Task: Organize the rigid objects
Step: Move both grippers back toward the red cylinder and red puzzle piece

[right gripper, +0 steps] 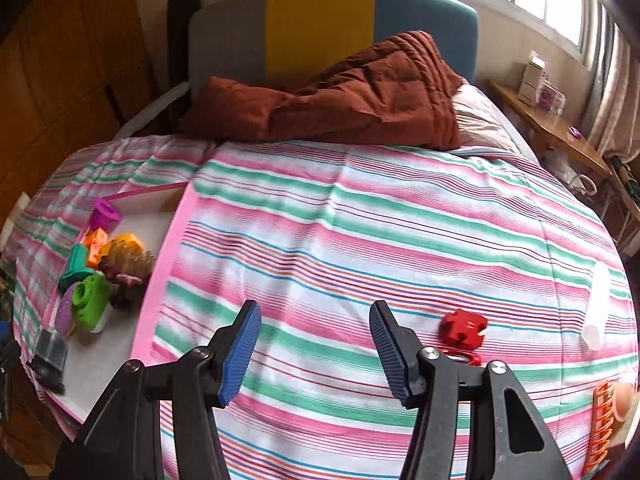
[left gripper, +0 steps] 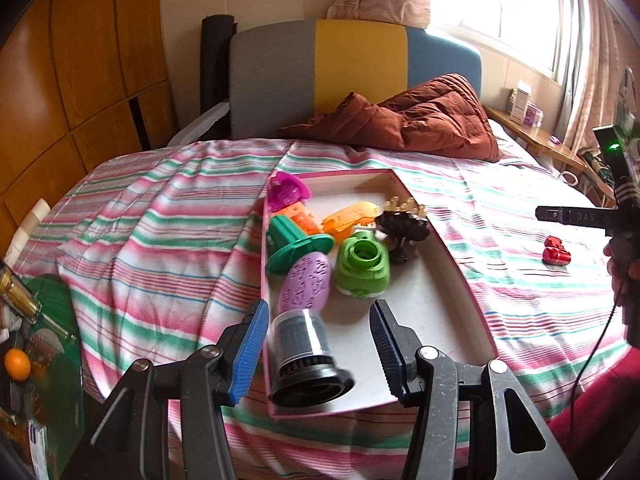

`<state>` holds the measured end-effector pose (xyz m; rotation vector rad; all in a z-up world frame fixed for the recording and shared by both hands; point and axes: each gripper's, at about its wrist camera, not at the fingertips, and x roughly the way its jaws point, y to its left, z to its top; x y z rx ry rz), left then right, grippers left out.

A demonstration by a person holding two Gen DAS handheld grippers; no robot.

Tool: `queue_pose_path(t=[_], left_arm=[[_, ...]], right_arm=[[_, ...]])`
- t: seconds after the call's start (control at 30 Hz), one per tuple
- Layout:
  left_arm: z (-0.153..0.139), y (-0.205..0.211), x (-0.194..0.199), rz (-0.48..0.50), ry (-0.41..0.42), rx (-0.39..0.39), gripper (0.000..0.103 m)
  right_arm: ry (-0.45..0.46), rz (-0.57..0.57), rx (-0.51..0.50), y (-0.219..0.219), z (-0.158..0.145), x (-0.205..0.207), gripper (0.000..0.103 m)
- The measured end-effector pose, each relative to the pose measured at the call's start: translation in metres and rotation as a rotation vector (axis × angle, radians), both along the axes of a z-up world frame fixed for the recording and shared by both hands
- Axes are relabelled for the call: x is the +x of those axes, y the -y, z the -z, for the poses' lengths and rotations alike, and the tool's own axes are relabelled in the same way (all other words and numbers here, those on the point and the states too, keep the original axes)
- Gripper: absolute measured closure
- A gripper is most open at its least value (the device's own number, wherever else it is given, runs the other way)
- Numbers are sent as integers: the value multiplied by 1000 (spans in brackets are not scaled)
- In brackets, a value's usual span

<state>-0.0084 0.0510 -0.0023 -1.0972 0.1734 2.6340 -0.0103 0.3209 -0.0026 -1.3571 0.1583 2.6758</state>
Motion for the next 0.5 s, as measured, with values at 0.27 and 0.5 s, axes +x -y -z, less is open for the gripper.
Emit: queue_pose_path(t=[0.27,0.5], left_arm=[[-7,-37,-4,76,-4,-22,49],[-12,-89,-5,191,0,-15,47]], right_arm=[[-10,321,-63,-96,18,17,46],[-100,567,-215,-148,9,49,46]])
